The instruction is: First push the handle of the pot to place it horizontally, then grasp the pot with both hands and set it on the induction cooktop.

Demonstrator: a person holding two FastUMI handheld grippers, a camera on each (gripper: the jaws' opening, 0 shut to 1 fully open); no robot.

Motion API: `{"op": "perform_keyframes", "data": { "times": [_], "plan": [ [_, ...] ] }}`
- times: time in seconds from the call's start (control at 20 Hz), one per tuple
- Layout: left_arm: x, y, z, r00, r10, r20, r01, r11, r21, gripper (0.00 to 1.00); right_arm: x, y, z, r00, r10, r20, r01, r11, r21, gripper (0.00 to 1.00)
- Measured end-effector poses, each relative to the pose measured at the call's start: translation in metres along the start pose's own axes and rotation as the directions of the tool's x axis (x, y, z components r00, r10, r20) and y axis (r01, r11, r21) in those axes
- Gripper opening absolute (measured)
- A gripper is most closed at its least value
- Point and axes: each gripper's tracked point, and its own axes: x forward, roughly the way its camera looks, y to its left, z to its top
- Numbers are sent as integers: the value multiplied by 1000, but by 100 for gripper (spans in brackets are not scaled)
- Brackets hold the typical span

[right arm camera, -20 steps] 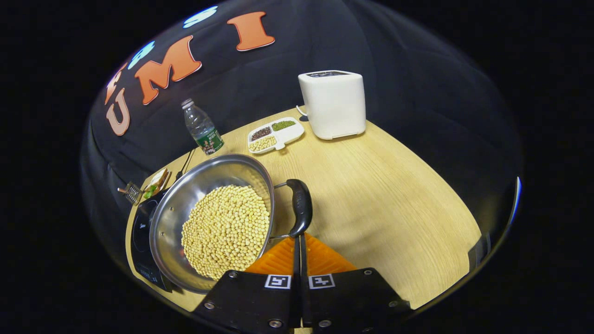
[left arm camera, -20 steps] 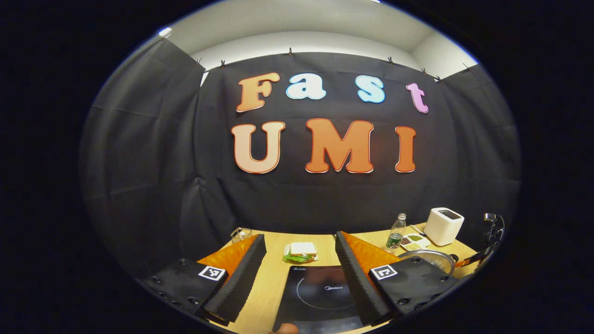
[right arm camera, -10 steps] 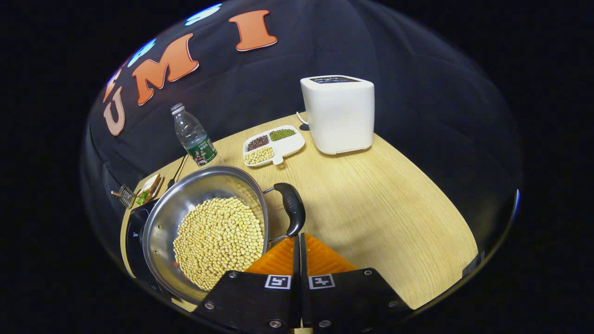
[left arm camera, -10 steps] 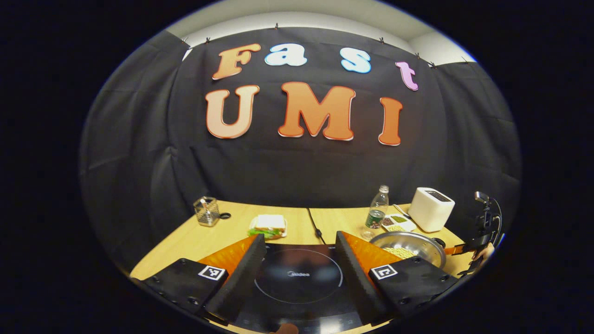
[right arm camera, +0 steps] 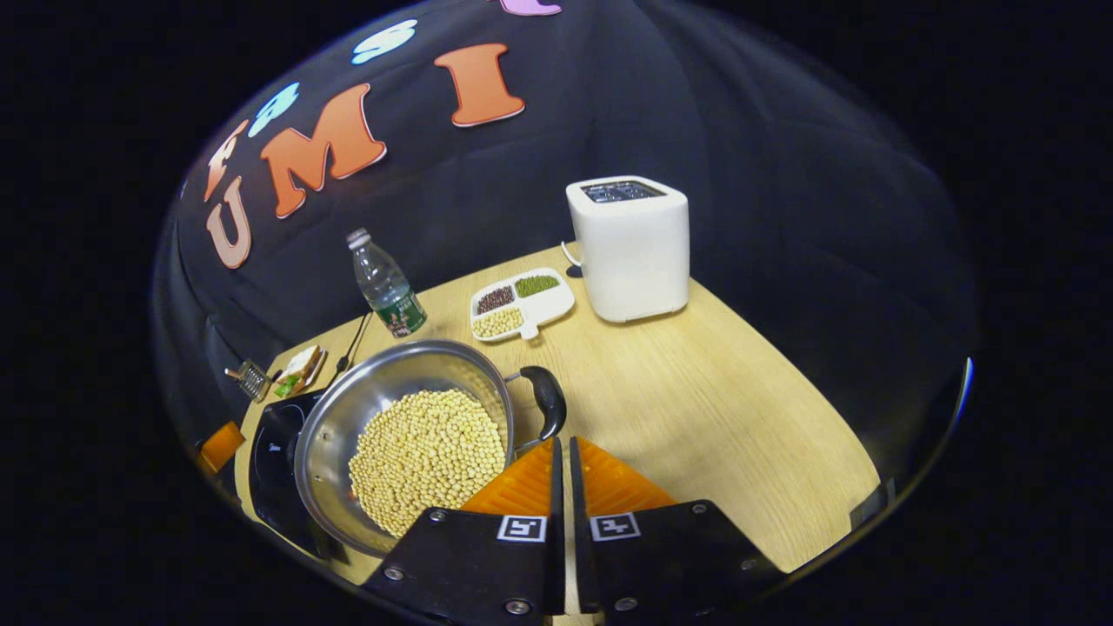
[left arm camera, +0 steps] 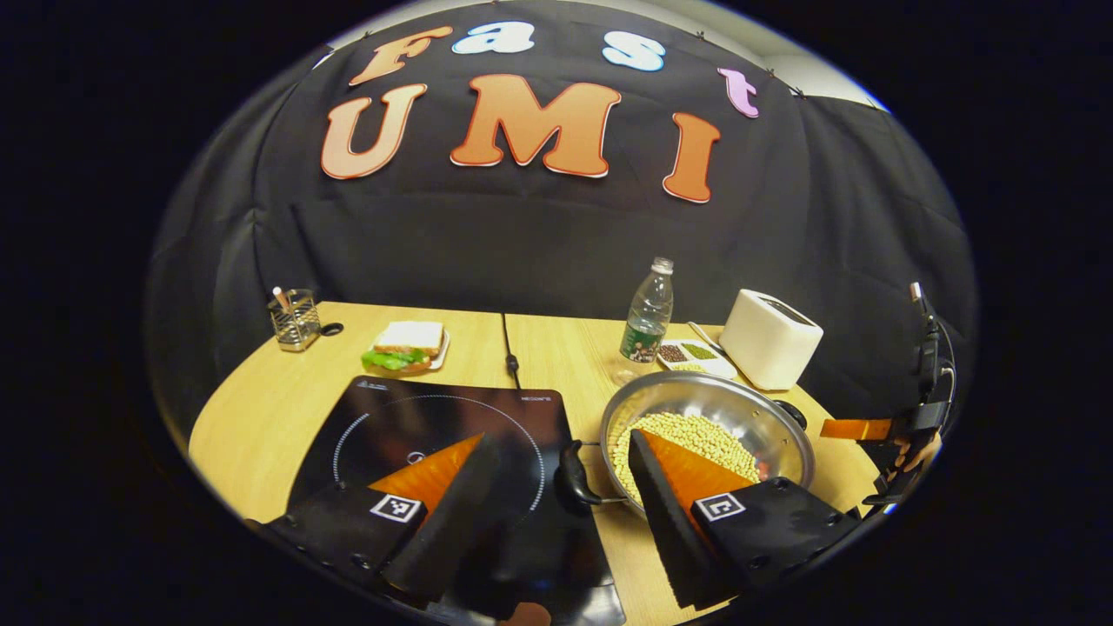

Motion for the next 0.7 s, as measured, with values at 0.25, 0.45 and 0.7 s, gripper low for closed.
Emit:
{"op": "perform_keyframes", "data": {
  "times": [0.25, 0.45, 0.7],
  "plan": [
    [20, -15, -14, 999, -21, -40, 22, 1000, 15, 99, 18, 15, 13, 999, 29, 41, -26, 997, -74, 53],
    [33, -15, -17, 998, -13, -55, 14, 1000, 20, 99, 49, 16, 10, 1000, 5, 16, -3, 989, -147, 73],
    [44, -16, -28, 995, 1, -102, 2, 1000, 26, 99, 81, 18, -7, 998, 9, -55, -17, 989, -148, 73]
  ]
}}
